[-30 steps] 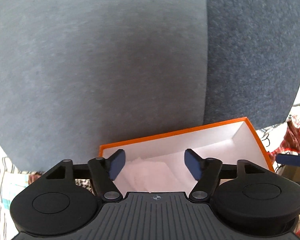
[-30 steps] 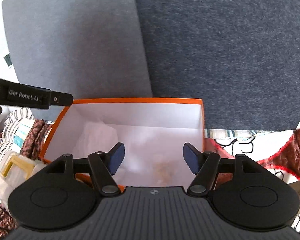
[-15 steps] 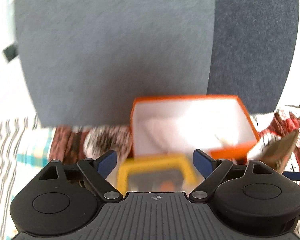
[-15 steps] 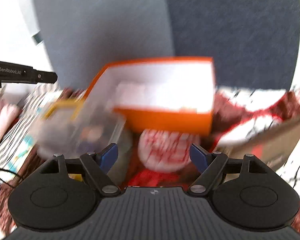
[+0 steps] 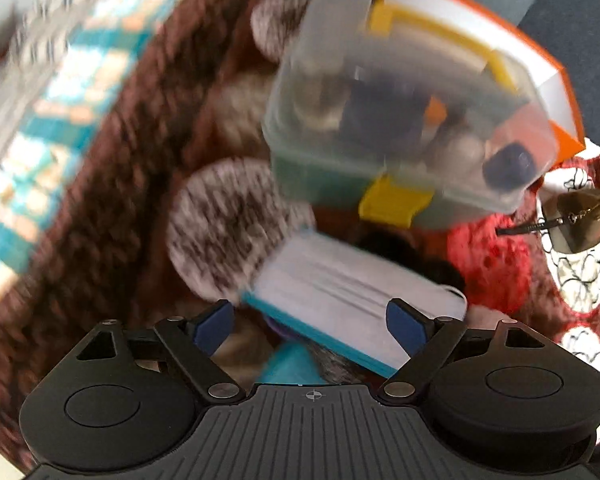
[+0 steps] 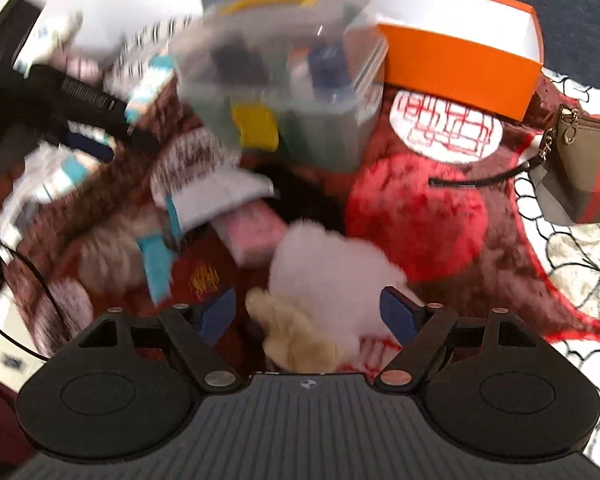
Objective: Organize soft objects
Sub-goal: 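Grasp the folded face mask with the left tool while the right grasps the beige scrunchie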
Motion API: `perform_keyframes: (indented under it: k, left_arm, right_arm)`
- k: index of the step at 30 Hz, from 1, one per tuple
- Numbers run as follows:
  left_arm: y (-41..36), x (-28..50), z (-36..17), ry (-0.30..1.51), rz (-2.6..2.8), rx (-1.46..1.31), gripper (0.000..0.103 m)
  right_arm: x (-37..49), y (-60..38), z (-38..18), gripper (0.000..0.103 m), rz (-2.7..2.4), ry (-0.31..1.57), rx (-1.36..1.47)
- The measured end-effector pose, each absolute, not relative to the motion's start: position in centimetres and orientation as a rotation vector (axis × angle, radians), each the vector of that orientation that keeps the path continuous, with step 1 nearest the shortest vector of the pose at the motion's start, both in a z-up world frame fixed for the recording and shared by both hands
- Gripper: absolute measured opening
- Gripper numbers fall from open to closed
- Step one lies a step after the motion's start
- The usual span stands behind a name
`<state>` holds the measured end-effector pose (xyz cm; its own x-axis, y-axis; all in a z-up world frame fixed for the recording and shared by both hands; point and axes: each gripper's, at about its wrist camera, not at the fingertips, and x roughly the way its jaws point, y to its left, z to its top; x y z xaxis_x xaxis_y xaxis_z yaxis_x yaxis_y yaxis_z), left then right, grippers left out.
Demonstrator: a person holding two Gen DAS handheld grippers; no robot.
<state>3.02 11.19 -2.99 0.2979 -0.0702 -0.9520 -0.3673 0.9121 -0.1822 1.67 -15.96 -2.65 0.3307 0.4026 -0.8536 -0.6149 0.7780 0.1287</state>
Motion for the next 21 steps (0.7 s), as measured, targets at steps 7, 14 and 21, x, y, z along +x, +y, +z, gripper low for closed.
perform_keyframes:
  k: [7, 14, 21]
  left_arm:
    - [9.8, 5.5, -7.1, 1.381, 0.210, -0.569, 0.103]
    - [8.7, 8.1, -8.7, 1.456, 0.286, -0.608, 0.103]
    - [7.8, 10.2, -10.1, 1.485, 0.307, -0.497, 0.103]
  right_arm:
    - [0.5, -17.1, -3.4, 0.023, 0.629, 1.027, -0.253]
    - [-0.2, -18.2, -3.0, 0.020, 0.607, 1.020, -0.209]
    - [-0.4, -18.0, -2.8, 0.020, 0.620, 1.011, -0.204]
